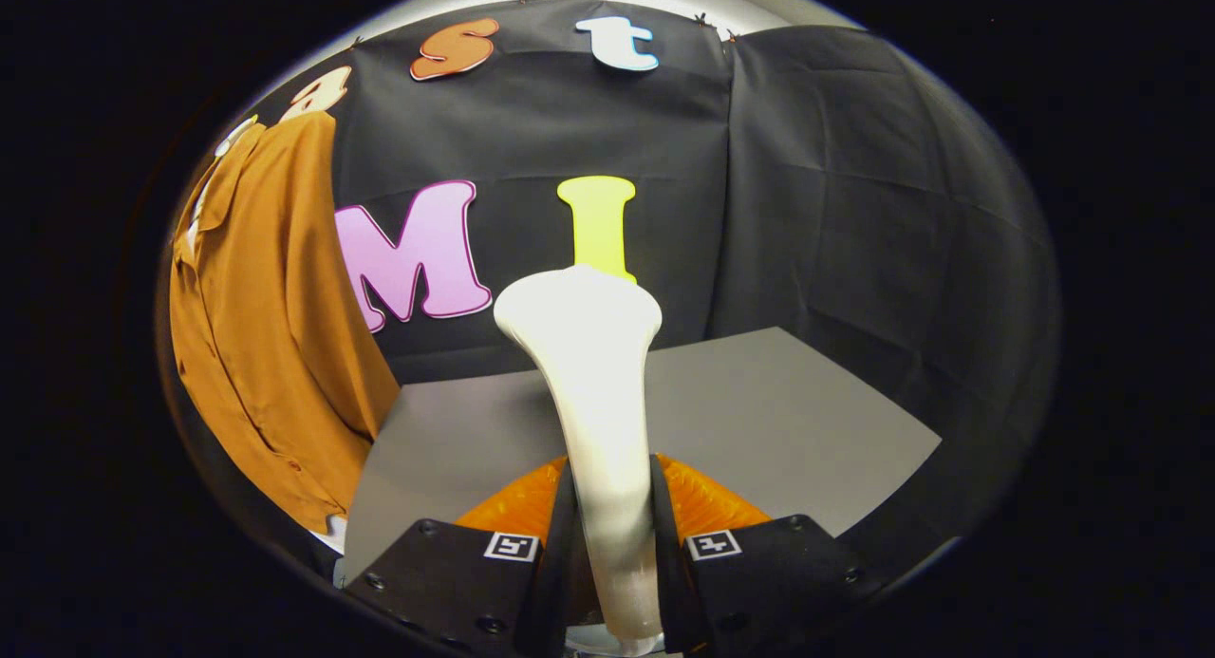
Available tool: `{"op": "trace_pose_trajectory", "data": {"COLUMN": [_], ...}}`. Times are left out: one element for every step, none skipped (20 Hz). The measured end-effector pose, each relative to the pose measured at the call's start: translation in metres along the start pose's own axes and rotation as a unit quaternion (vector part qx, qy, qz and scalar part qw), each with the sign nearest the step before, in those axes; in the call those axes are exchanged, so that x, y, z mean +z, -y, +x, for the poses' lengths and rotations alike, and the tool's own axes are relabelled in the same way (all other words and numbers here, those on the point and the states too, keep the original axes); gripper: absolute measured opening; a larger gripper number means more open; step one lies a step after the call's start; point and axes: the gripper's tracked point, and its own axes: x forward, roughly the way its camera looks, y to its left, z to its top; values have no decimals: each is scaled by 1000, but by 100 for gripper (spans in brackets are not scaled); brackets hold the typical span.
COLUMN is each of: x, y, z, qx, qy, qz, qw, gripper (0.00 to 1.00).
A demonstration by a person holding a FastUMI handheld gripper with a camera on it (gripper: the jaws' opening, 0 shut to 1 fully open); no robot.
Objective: Iron the clothes twice with a garment steamer, once on the left side and once on the right side.
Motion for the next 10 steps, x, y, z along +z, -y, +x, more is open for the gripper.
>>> {"op": "trace_pose_trajectory", "data": {"x": [3, 5, 8, 9, 13, 15, 19, 22, 27, 31], "y": [-4, -11, -17, -23, -31, -39, -48, -57, -68, -78], "z": [-7, -14, -21, -30, -37, -47, -56, -67, -77, -85], "qx": [0, 3, 4, 6, 8, 10, 12, 15, 19, 22], "qy": [7, 14, 21, 27, 34, 42, 50, 58, 66, 75], "qz": [1, 1, 1, 1, 1, 0, -2, -4, -4, -4], "qw": [1000, 1000, 1000, 1000, 999, 999, 999, 998, 998, 997], "gripper": [42, 42, 42, 42, 42, 42, 42, 42, 42, 42]}}
